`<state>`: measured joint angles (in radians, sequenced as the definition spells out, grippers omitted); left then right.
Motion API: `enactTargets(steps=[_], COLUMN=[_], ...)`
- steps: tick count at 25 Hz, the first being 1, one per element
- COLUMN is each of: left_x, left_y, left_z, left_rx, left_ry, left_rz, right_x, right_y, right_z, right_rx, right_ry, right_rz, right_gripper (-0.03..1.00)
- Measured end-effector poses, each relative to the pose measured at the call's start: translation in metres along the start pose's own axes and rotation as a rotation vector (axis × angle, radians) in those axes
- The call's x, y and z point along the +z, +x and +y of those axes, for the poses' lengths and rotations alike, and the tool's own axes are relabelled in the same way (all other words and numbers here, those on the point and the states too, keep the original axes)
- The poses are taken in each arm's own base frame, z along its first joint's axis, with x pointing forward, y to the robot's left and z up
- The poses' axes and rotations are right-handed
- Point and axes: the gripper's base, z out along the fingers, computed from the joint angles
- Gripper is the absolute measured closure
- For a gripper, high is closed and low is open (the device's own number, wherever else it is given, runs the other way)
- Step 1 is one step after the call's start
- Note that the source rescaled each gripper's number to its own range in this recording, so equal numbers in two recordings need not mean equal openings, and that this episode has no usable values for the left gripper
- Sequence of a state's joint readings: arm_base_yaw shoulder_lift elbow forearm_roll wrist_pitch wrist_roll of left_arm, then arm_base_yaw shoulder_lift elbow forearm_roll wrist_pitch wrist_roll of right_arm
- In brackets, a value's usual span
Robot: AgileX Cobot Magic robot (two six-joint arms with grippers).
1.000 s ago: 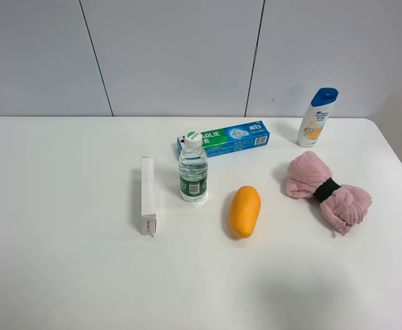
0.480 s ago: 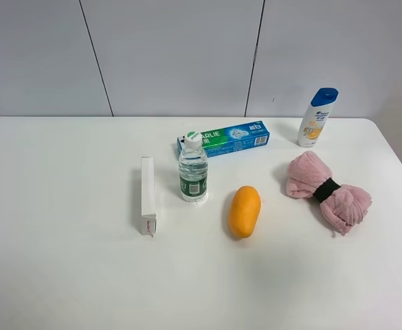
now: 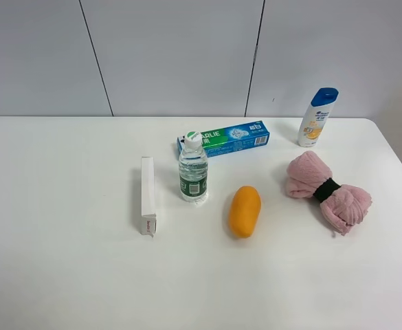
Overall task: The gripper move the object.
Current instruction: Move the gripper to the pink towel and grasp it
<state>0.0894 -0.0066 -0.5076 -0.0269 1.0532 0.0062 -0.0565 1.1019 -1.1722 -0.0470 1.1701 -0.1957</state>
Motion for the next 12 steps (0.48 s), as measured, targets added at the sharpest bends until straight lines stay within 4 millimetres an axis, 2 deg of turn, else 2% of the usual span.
enactTargets(steps=[6,12], left_x=[0.0,0.0], left_y=[0.0,0.0], left_z=[0.0,0.0], left_rx=[0.0,0.0], left_ry=[0.0,0.0], left_rz=[0.0,0.0], right_x=[0.072,0.126], right_y=[-0.033,-0.043], right_z=[0.007,0.029], right_rx=[-0.134,-0.237], right_ry=[-0.081,-0.14], right_rz=[0.127,0.218], right_gripper=[-0.03,-0.03])
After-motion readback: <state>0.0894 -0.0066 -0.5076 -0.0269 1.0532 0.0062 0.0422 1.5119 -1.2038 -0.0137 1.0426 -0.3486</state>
